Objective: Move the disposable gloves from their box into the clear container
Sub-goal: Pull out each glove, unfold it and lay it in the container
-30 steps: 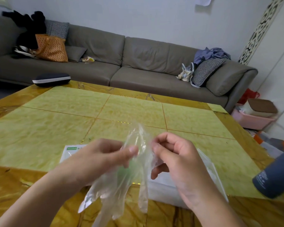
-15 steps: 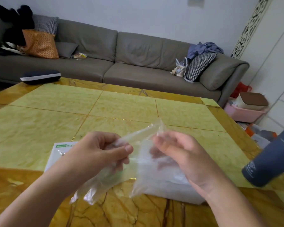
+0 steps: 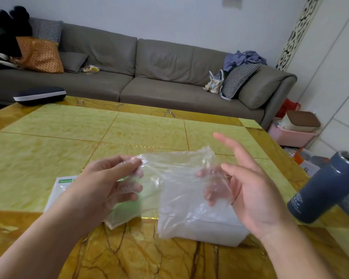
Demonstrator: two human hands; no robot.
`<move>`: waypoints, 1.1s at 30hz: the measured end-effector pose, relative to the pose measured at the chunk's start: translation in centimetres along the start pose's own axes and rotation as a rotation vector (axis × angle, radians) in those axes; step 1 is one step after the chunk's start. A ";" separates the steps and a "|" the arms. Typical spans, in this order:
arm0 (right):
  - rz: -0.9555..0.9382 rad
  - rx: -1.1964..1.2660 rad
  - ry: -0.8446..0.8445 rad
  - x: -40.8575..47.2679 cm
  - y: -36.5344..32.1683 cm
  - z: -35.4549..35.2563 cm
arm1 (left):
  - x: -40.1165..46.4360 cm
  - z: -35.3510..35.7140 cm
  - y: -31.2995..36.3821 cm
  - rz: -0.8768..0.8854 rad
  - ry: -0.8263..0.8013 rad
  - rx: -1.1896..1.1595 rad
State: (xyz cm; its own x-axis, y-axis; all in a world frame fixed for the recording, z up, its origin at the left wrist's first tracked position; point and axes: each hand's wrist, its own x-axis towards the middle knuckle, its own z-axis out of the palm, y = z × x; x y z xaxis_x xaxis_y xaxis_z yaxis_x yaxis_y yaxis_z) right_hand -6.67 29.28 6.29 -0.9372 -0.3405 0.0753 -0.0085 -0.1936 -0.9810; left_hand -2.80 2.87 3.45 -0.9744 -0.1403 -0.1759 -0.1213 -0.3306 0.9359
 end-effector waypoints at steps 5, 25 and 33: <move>-0.246 -0.427 -0.132 -0.7 0.3 -2.1 | 0.2 0.5 -0.4 -0.086 -0.021 -0.014; 0.558 -0.554 0.229 -0.8 -0.9 -3.6 | -0.1 2.5 -1.6 0.353 0.399 0.414; 0.623 -0.770 0.102 -0.5 -0.5 -3.7 | -3.9 11.6 -3.1 0.790 -0.219 1.232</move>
State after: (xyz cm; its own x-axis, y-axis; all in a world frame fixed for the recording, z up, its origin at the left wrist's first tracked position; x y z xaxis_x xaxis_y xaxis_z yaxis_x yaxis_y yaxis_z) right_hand -7.46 32.93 6.12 -0.8766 -0.0903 -0.4727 0.3052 0.6550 -0.6912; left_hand -0.78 15.27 4.77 -0.8581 0.2745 0.4339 0.4700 0.7603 0.4484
